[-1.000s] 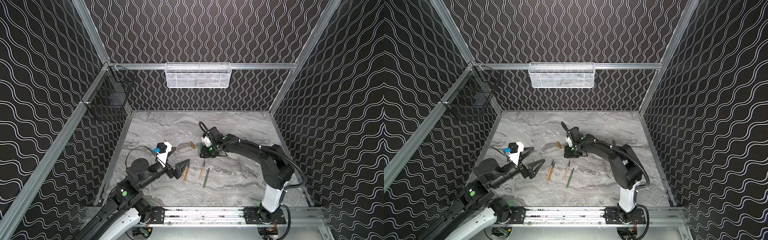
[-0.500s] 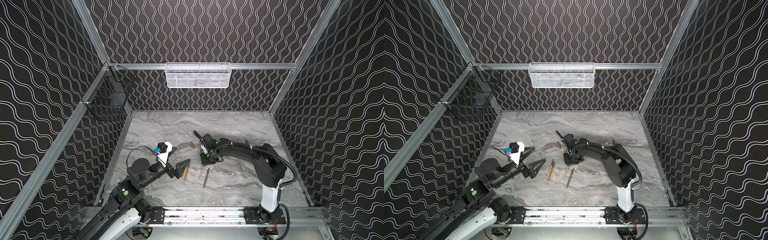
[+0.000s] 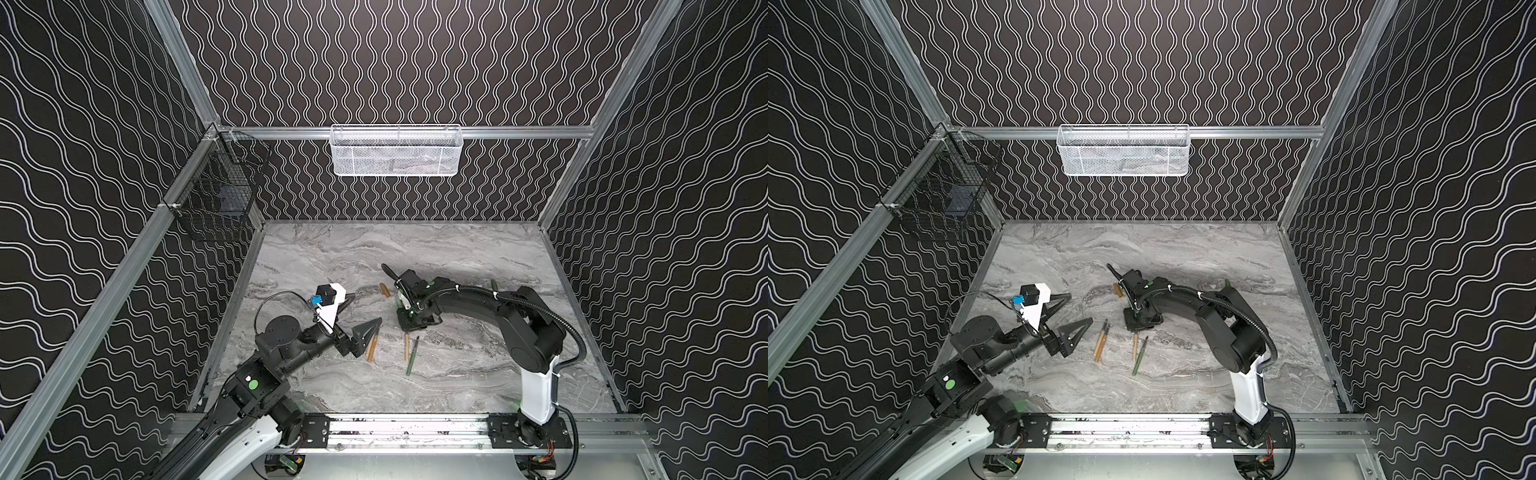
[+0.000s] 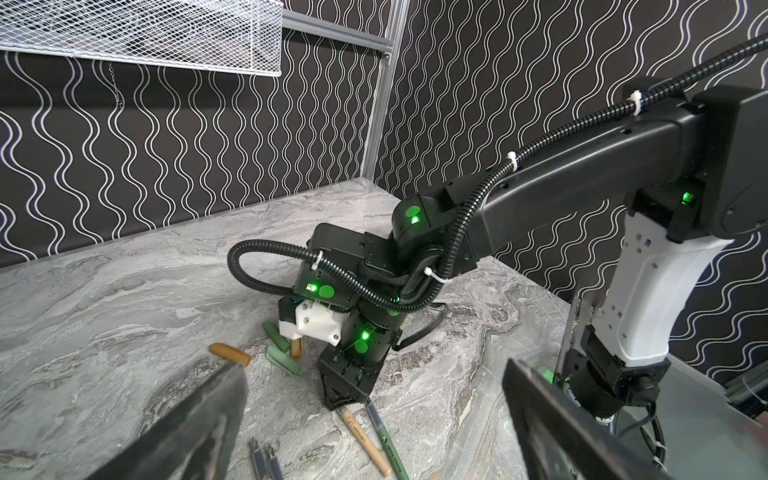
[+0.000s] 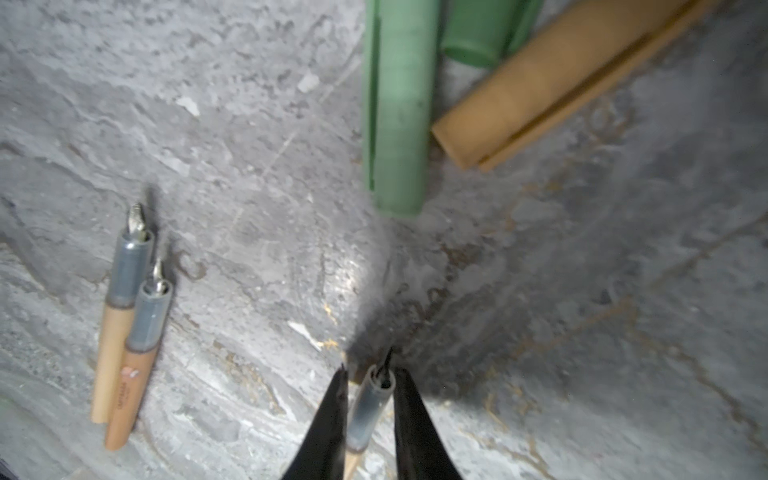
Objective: Insert the pens into the pen caps
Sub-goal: 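Grasp a wooden grey-tipped pen by its body with the right gripper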
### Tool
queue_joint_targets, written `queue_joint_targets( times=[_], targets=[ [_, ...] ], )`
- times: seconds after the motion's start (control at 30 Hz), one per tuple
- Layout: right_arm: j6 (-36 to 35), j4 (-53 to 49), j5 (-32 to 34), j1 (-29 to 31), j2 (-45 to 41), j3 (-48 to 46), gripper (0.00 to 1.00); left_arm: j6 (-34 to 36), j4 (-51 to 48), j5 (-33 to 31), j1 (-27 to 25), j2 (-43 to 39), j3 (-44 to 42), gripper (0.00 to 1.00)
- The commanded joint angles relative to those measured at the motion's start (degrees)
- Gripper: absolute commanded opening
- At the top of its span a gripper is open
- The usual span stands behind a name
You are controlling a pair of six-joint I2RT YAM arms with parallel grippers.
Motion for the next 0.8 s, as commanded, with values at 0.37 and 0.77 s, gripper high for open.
queue_joint_targets(
  times=[0.37, 0.77],
  targets=[
    [-0.3, 0.0, -0.7, 0.3, -0.9, 1.1, 0.16, -2.2, 3.4, 0.9, 0.0, 0.5, -1.4, 0.99],
    [-0.7, 8.3, -4.5, 0.2, -5.7, -3.0, 0.14, -2.6, 3.8, 1.3, 0.0, 0.7, -2.2, 0.99]
  ],
)
